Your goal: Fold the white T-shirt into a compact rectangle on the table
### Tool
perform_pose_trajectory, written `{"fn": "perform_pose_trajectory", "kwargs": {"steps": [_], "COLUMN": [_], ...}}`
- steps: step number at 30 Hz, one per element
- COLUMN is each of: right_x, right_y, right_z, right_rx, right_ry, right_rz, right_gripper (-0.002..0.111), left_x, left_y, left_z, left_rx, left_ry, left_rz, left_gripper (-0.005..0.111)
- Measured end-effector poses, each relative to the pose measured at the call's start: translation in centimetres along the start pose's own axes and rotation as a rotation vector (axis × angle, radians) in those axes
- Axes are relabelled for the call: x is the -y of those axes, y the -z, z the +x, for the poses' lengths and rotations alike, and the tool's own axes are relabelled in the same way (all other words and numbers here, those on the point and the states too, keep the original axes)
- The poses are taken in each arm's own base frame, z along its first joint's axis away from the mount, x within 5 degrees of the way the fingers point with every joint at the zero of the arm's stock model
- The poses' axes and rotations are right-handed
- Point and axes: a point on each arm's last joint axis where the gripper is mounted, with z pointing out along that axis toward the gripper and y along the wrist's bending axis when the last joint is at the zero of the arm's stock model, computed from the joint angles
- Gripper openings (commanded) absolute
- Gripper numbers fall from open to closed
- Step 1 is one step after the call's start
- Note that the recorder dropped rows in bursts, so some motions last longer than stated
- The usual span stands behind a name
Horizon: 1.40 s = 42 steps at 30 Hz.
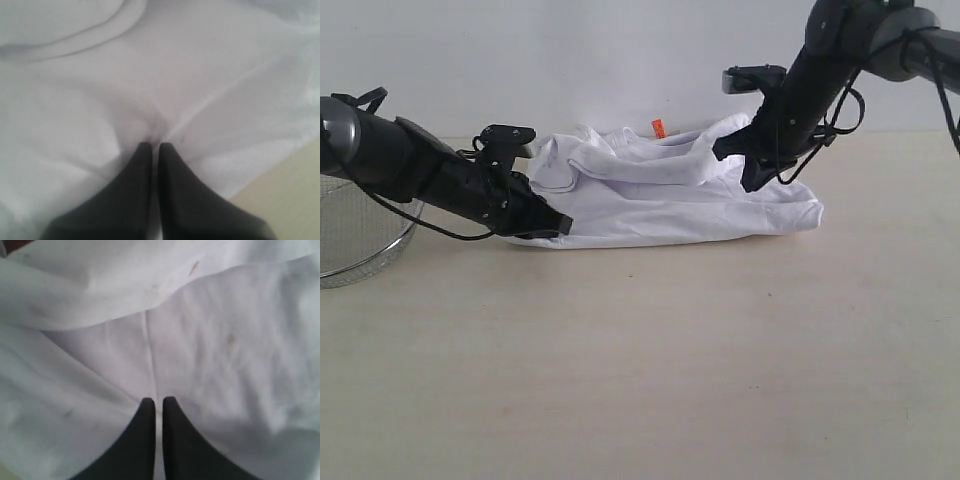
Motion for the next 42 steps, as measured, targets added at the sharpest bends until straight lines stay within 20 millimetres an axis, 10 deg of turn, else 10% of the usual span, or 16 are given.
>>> {"fn": "perform_pose_trajectory", "kwargs": {"steps": [42], "right_x": [-3.7], "right_y": [-4.1], "right_z": [4.6], "right_rx": [-0.216], "right_ry": [0.006], "right_rz": [-0.153], "right_gripper": [0.000], "left_x": [2.1], "left_y": [3.6], "left_z": [2.5], "left_rx": [-0.286], "left_ry": [0.008], "left_rz": [0.088], "left_gripper": [0.004]}}
